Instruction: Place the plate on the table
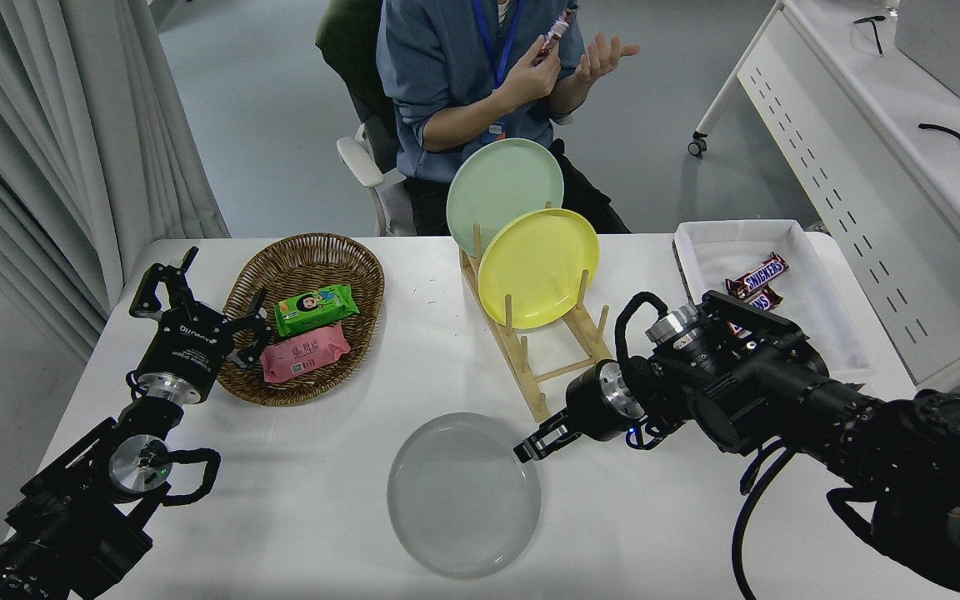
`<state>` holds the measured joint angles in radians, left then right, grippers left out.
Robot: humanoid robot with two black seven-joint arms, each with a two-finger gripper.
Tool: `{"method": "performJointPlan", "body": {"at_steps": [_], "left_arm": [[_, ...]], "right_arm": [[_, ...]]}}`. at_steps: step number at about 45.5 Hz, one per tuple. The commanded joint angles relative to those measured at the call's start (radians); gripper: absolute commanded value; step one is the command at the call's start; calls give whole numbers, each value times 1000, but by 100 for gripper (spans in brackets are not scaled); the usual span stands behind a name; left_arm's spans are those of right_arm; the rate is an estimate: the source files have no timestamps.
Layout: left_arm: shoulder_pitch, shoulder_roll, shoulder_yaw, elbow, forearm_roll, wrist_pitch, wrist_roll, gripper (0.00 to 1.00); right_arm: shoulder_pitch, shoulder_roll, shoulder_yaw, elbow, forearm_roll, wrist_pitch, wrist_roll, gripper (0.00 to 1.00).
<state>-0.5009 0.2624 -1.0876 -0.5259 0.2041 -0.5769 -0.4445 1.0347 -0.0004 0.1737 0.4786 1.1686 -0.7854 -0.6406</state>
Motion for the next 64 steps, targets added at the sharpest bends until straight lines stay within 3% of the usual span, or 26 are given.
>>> {"method": "performJointPlan", "body": {"at_steps": [1,14,16,20,24,25,30,34,39,52,59,64], "left_arm": [[-1,0,0,0,0,0,1,100],[1,1,0,0,0,-1,0,100],[-1,1,0,0,0,0,1,100],[-1,1,0,1,0,0,1,100],[-1,0,0,1,-2,-1,1,100],[-1,0,0,1,0,0,0,100],[1,1,0,0,0,-1,0,100],[1,0,0,0,0,-1,0,100],[-1,0,0,0,0,0,0,100],[-1,1,0,1,0,0,1,100],[-1,0,0,0,0,0,0,100],[-1,1,0,0,-2,0,0,100]], "right_arm": [[-5,0,18,-18,-15,0,1,0],[-5,0,32,-28,-24,0,1,0],[-7,0,33,-28,-26,0,-1,16],[-13,0,38,-28,-27,0,1,23],[-16,0,38,-28,-32,0,-1,62],[-16,0,38,-28,-32,0,-1,67],[-16,0,38,-26,-29,0,-1,71],[-19,0,56,-14,-30,0,-2,100],[-24,0,47,32,-36,0,-1,100],[-13,0,-49,382,-222,3,-2,100],[-9,0,-59,437,-317,176,-2,100],[-7,0,-48,437,-496,362,1,100]]}}
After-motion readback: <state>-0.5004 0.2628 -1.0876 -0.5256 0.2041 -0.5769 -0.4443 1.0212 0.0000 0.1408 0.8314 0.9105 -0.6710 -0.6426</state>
